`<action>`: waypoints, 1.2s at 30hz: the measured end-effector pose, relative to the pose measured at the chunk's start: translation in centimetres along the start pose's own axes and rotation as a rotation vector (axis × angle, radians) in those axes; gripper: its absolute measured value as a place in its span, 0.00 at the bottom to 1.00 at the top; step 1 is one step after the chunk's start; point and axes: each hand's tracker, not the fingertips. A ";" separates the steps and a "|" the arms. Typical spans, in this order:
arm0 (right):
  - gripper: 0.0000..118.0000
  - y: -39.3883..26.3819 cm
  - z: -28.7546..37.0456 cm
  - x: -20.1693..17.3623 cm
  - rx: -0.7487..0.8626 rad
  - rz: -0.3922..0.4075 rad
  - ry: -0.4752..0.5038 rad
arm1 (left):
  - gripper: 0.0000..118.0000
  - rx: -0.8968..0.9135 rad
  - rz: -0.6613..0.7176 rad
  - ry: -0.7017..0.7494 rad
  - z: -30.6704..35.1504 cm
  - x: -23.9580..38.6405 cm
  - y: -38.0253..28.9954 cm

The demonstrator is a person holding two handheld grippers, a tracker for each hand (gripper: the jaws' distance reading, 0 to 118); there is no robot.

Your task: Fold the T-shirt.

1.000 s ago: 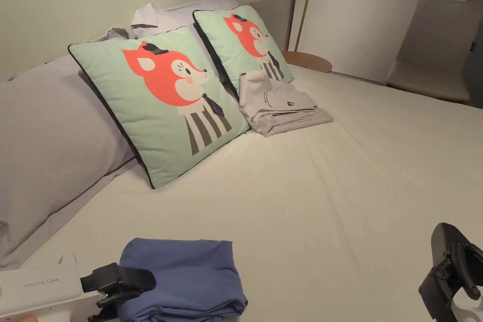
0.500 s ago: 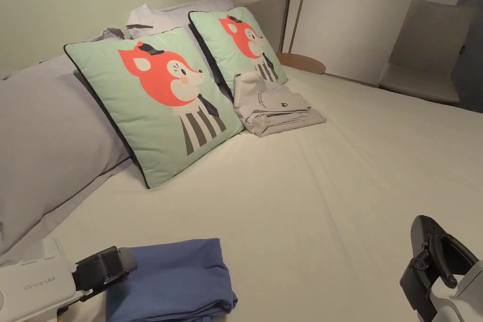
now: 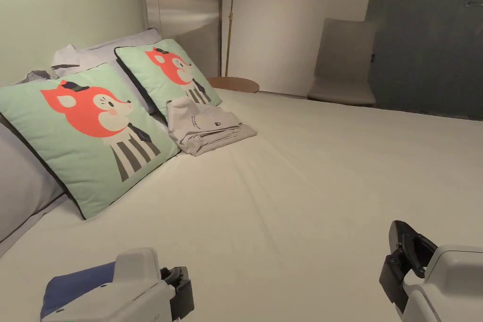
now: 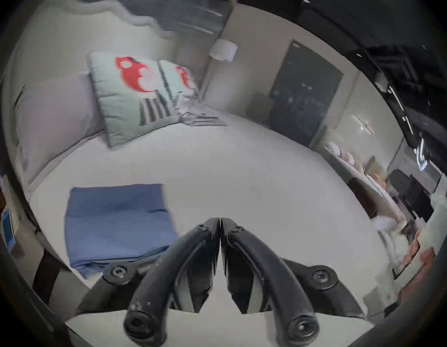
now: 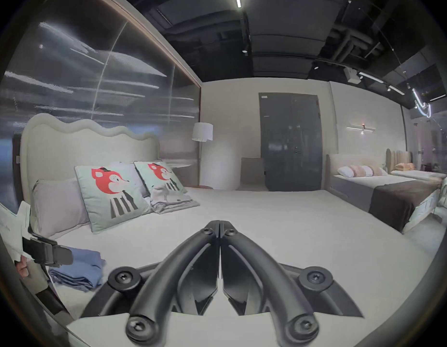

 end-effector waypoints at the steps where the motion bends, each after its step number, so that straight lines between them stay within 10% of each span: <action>1: 0.00 0.0 0.5 0.9 0.001 0.001 -0.021 | 0.01 0.027 -0.035 0.006 -0.1 1.6 0.0; 16: 0.00 4.9 6.4 12.3 0.137 0.024 -0.251 | 0.01 0.681 -0.303 0.058 5.3 19.5 3.0; 36: 0.00 3.1 5.6 12.3 0.115 0.020 -0.238 | 0.01 0.653 -0.278 0.081 4.1 19.1 1.1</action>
